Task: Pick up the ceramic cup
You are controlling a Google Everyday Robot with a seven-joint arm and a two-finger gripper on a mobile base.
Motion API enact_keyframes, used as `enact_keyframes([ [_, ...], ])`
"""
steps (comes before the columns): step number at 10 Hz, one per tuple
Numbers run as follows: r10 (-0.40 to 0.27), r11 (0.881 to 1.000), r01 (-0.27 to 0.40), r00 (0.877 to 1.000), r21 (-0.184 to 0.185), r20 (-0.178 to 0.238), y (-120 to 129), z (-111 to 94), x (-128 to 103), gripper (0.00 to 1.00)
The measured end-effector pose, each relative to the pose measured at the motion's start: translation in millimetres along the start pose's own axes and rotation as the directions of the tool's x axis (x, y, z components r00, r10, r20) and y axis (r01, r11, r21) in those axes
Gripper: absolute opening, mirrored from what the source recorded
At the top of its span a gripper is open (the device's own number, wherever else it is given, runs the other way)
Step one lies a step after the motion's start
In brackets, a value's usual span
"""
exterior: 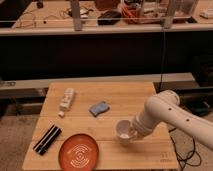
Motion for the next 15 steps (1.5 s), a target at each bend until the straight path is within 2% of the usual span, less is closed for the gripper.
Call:
enact_keyframes([
  [15,0.025,0.999,-0.026,0.999,0.035,0.031,3.7,-27.2,-1.8,0.03],
])
